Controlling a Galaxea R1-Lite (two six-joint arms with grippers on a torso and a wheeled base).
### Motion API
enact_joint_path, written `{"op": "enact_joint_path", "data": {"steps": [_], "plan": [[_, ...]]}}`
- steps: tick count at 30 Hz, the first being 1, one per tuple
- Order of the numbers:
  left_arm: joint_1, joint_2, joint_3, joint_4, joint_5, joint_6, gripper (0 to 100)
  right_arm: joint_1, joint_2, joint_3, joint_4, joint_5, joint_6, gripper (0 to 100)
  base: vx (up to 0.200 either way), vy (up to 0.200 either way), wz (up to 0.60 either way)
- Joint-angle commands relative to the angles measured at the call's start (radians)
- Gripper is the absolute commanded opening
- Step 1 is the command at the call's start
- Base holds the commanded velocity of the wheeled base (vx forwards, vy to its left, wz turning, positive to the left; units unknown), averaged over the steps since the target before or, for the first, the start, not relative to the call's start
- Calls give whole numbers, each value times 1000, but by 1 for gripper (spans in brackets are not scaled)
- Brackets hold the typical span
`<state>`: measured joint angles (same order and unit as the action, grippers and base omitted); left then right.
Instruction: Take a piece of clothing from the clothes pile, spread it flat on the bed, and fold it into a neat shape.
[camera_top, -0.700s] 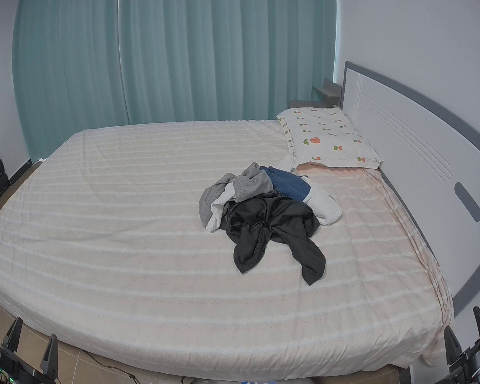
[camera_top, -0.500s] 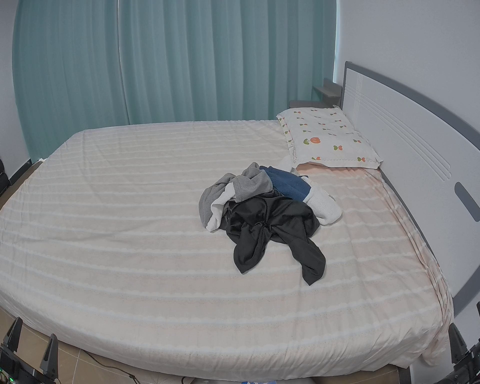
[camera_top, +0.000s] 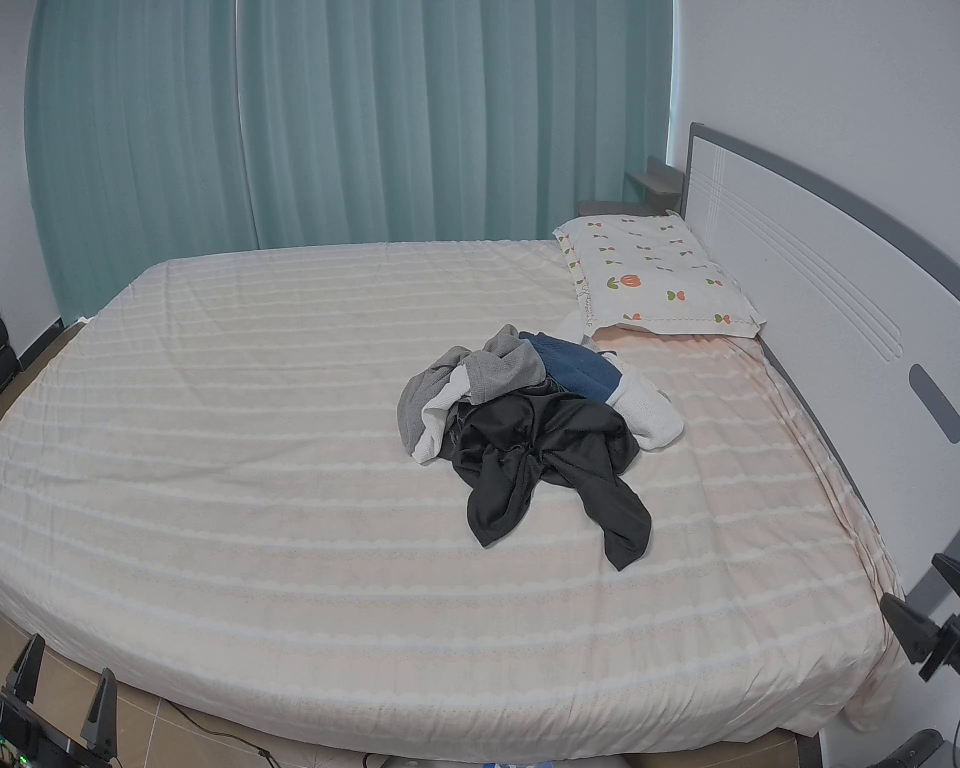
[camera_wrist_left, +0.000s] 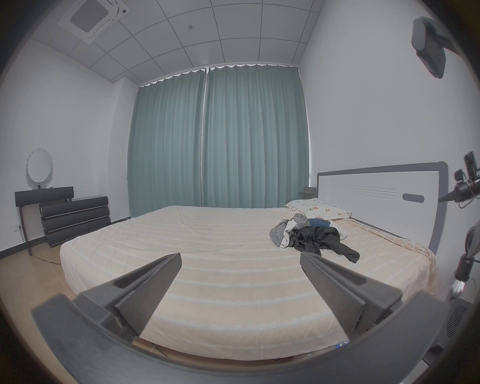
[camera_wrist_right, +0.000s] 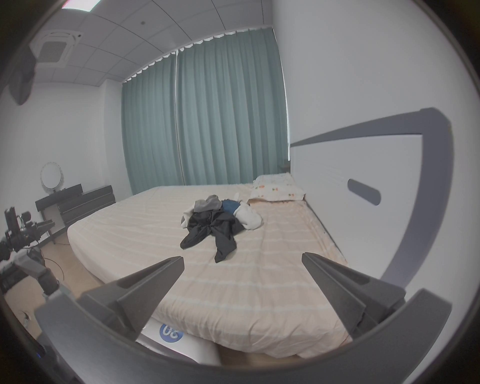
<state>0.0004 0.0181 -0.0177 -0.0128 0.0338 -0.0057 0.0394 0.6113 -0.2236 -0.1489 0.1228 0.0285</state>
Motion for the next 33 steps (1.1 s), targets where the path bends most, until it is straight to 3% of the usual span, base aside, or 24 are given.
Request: {"op": "enact_joint_path", "data": {"steps": [1, 5, 10, 12, 13, 26, 33], "plan": [[0, -18, 18, -1, -2, 7, 100, 83, 789, -115, -340, 11, 131, 100, 0, 0, 0], [0, -18, 18, -1, -2, 12, 100, 114, 941, -180, -386, 6, 183, 100, 0, 0, 0], [0, -18, 18, -1, -2, 12, 100, 155, 1147, -319, -422, -55, 289, 100, 0, 0, 0], [0, -18, 18, -1, -2, 12, 100, 155, 1147, -319, -422, -55, 289, 100, 0, 0, 0], [0, -18, 18, -1, -3, 12, 100, 174, 1230, -372, -440, -91, 327, 100, 0, 0, 0], [0, -18, 18, -1, -3, 23, 100, 217, 1549, -622, -471, -147, 438, 100, 0, 0, 0], [0, -18, 18, -1, -3, 23, 100, 240, 1667, -740, -471, -207, 453, 100, 0, 0, 0]]}}
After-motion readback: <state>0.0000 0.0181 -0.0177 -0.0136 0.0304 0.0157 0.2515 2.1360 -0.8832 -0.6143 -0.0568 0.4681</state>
